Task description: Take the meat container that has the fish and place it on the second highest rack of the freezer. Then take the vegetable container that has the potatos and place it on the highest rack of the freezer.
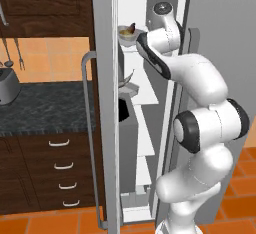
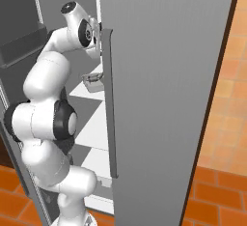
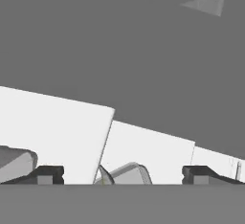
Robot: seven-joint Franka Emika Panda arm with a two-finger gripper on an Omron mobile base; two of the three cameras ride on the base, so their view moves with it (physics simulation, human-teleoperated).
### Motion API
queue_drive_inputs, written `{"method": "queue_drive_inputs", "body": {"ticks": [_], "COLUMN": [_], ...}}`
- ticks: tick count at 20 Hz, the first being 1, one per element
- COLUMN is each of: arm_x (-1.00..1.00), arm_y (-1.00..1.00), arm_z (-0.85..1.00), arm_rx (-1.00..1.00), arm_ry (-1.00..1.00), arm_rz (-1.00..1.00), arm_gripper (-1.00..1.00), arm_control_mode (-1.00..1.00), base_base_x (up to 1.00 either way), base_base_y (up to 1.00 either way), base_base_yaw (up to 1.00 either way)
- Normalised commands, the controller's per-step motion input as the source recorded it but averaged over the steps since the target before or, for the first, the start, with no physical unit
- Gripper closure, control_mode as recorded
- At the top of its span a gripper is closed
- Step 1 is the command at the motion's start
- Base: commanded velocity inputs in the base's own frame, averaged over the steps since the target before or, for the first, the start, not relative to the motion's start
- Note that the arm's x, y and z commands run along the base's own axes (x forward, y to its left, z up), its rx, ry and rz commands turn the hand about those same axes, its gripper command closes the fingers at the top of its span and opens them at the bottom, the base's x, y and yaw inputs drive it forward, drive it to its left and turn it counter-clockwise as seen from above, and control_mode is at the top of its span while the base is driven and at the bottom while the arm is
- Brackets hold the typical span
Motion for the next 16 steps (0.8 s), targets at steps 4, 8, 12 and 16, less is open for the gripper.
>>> {"method": "queue_drive_inputs", "body": {"ticks": [4, 8, 12, 16], "arm_x": [-1.00, -0.96, -0.65, -0.45], "arm_y": [0.00, 0.00, 0.02, 0.16], "arm_z": [0.00, 0.01, 0.33, 0.55], "arm_rx": [0.00, 0.00, 0.00, -0.03], "arm_ry": [-0.23, -0.08, -0.13, -0.20], "arm_rz": [0.17, 0.11, 0.09, 0.12], "arm_gripper": [-1.00, -1.00, -1.00, -1.00], "arm_control_mode": [-1.00, -1.00, -1.00, -1.00], "base_base_x": [0.00, 0.00, 0.00, 0.00], "base_base_y": [0.00, 0.00, 0.00, 0.00], "base_base_yaw": [0.00, 0.00, 0.00, 0.00]}}
